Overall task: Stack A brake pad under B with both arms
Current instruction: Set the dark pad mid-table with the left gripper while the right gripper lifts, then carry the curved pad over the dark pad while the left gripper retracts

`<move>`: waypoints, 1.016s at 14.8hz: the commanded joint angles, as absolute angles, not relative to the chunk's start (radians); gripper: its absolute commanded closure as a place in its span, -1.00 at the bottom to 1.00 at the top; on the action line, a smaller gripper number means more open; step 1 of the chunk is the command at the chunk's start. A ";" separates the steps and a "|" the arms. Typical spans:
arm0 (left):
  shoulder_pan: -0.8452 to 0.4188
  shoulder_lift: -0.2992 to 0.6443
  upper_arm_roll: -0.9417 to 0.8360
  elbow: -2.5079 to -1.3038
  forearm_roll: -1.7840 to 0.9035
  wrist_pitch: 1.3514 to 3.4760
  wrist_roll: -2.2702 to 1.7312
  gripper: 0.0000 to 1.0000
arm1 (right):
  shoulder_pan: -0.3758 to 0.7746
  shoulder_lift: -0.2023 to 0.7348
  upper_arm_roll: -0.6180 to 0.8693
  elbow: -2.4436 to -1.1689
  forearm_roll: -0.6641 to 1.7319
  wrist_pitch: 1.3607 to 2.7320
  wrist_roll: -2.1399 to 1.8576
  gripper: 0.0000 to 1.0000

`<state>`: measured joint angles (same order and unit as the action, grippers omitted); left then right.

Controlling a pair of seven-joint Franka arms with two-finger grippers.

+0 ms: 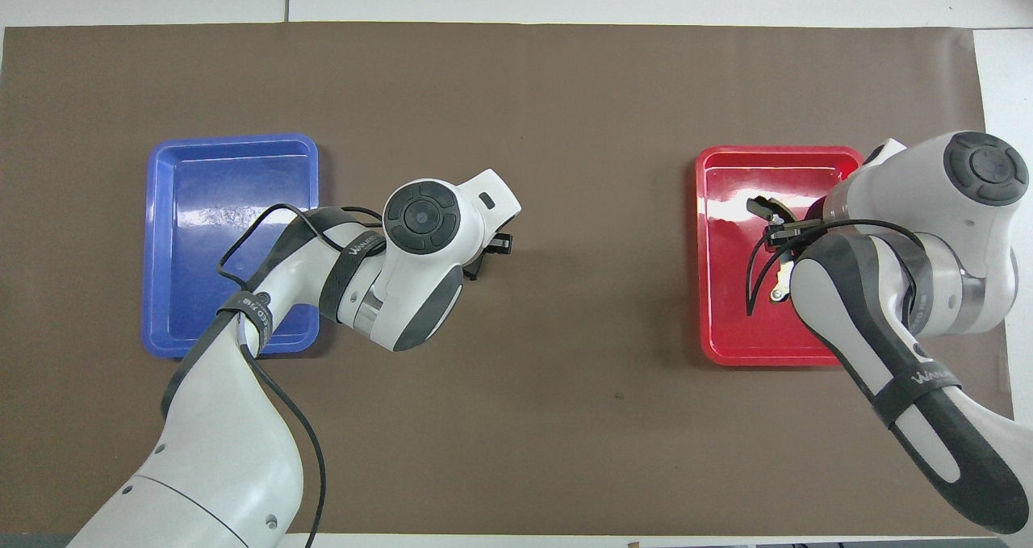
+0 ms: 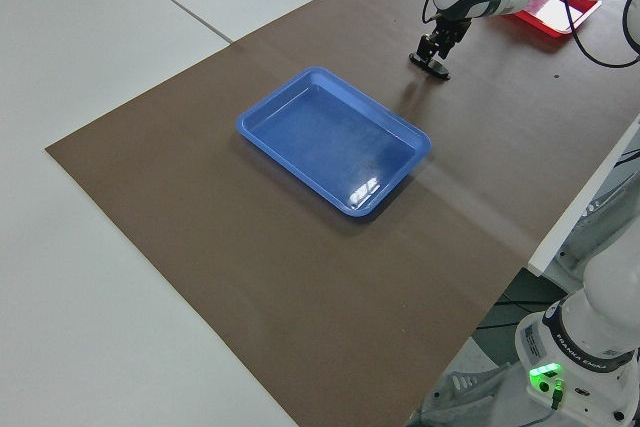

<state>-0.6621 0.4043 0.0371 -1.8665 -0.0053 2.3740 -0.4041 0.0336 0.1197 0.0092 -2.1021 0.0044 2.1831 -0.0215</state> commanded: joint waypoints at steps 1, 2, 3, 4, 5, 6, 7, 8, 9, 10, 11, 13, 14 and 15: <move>-0.628 0.327 0.051 -1.911 -0.002 2.349 -0.413 -0.97 | 0.084 0.115 0.018 -2.045 0.020 2.116 0.057 1.00; -0.592 0.293 0.051 -1.934 -0.002 2.349 -0.404 -0.97 | 0.110 0.121 0.020 -2.021 0.020 2.097 0.076 1.00; -0.557 0.255 0.051 -1.954 -0.002 2.347 -0.399 -0.97 | 0.154 0.126 0.018 -2.005 0.020 2.092 0.122 1.00; -0.516 0.215 0.051 -1.974 -0.002 2.330 -0.397 -0.97 | 0.211 0.130 0.018 -1.999 0.018 2.103 0.180 1.00; -0.480 0.186 0.051 -1.974 -0.002 2.274 -0.396 -0.97 | 0.245 0.139 0.018 -1.990 0.018 2.108 0.214 1.00; -0.442 0.163 0.054 -1.965 -0.002 2.197 -0.379 -0.97 | 0.276 0.150 0.018 -1.979 0.018 2.115 0.242 1.00; -0.404 0.137 0.054 -1.964 -0.002 2.157 -0.338 -0.97 | 0.313 0.164 0.018 -1.967 0.018 2.132 0.283 1.00; -0.362 0.114 0.054 -1.963 -0.002 2.120 -0.289 -0.97 | 0.346 0.185 0.018 -1.936 0.018 2.131 0.328 1.00; -0.326 0.091 0.055 -1.963 -0.002 2.070 -0.232 -0.97 | 0.394 0.233 0.018 -1.884 0.015 2.131 0.384 1.00; -0.284 0.065 0.057 -1.962 -0.002 2.024 -0.174 -0.97 | 0.432 0.285 0.018 -1.825 0.005 2.126 0.426 1.00; -0.243 0.042 0.057 -1.959 -0.002 2.001 -0.116 -0.97 | 0.463 0.334 0.018 -1.765 0.005 2.125 0.457 1.00; -0.180 0.000 0.057 -1.935 -0.002 1.933 -0.026 -0.97 | 0.515 0.392 0.018 -1.700 0.003 2.138 0.520 1.00; -0.143 -0.006 0.057 -1.899 -0.002 1.878 0.004 -0.97 | 0.540 0.409 0.018 -1.688 0.002 2.151 0.552 1.00; -0.121 -0.005 0.057 -1.844 -0.005 1.808 0.036 -0.97 | 0.566 0.432 0.018 -1.675 0.002 2.169 0.589 1.00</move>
<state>-0.1678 0.0194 0.0669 -1.9076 -0.0043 1.9197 -0.0242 0.5351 0.3714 0.0211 -1.7470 0.0059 2.1549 0.5305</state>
